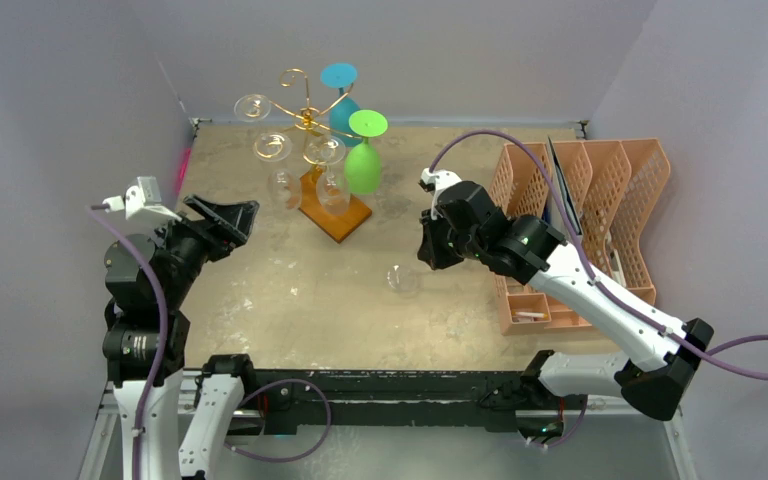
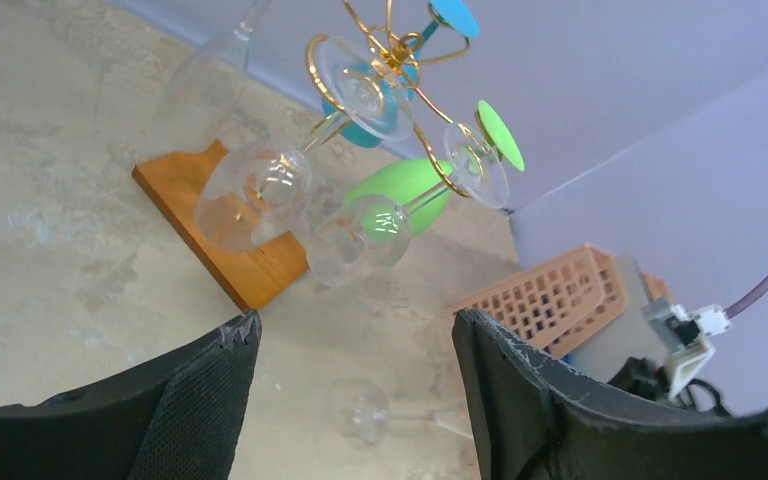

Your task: Place the wine glass upside down on the wine glass rack

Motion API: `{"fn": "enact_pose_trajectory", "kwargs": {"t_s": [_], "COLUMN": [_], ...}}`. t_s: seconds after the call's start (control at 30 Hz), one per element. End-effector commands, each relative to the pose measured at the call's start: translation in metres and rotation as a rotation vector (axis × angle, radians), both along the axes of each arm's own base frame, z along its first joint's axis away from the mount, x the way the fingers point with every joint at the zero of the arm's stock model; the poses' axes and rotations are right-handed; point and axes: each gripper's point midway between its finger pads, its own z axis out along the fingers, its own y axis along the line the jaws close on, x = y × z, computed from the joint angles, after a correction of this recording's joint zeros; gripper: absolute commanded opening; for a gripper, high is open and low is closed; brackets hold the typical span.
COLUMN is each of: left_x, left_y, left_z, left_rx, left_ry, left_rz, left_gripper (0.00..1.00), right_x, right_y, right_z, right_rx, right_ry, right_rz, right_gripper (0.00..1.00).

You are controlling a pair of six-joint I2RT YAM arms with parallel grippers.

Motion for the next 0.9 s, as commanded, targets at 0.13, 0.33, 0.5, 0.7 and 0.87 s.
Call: {"fn": "enact_pose_trajectory", "kwargs": {"t_s": [0.13,0.33,0.5,0.7,0.87], "left_x": [-0.04,-0.042,-0.046,-0.052,-0.048], "left_y": [-0.004,-0.024,-0.041,-0.057,-0.07], "left_z": [-0.082,-0.105,-0.131,-0.172,-0.184], "left_rx": [-0.353,-0.535,-0.665,-0.847,-0.999], "left_ry": [0.506,0.566,0.694,0.897,0.979], "left_rz": [0.157,0.104,0.062,0.07,0.025], "left_gripper": [0.74,0.8,0.8,0.8,0.78], "right_x": [0.022,0.0,-0.016,-0.035,-0.052], "right_y": [0.06,0.095,0.12,0.153,0.178], "right_z": [0.049,0.053,0.056,0.063,0.053], "right_rx": [0.14,0.128,0.133,0.149,0.131], "right_ry": [-0.215,-0.307,-0.392,-0.492,-0.52], "right_rz": [0.128,0.257,0.334,0.424,0.51], "right_gripper": [0.0,0.0,0.0,0.0,0.0]}}
